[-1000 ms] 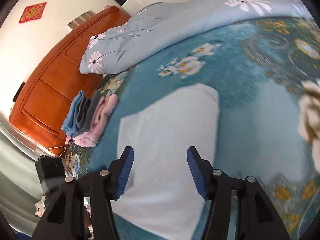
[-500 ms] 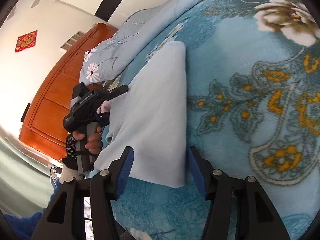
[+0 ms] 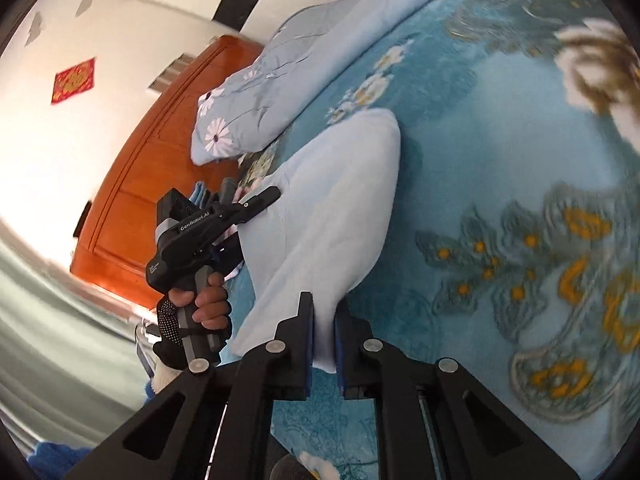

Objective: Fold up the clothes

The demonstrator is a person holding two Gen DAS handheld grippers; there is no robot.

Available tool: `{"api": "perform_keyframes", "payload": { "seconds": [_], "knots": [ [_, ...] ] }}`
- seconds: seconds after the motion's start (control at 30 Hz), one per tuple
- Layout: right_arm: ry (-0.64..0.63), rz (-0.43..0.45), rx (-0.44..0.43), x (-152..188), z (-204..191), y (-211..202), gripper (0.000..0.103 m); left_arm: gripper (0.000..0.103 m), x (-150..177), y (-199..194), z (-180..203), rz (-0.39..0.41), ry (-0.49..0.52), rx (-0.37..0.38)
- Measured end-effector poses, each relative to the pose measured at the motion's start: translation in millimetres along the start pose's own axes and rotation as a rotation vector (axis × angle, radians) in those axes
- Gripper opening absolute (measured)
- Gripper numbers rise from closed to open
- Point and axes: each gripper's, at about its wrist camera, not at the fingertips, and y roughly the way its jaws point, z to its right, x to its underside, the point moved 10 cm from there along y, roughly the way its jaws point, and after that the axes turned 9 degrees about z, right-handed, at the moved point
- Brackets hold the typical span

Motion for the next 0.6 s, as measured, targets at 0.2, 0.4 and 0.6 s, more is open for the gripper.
{"api": "perform_keyframes", "payload": {
  "seconds": [0.2,0.4,0.6],
  "knots": [
    [-0.191,-0.130,-0.052,-50,-50,15,0.009,0.015,-22,-50,0,0.137,-0.019,-0.029],
    [-0.302,-0.181,-0.205,-74,-77,-2,0.009,0.015,-11,-110,31,0.274,-0.013,0.010],
    [-0.233,-0.337,-0.078,-64,14,0,0.009,0.015,65,-55,13,0.108,0.054,-0.094]
  ]
}}
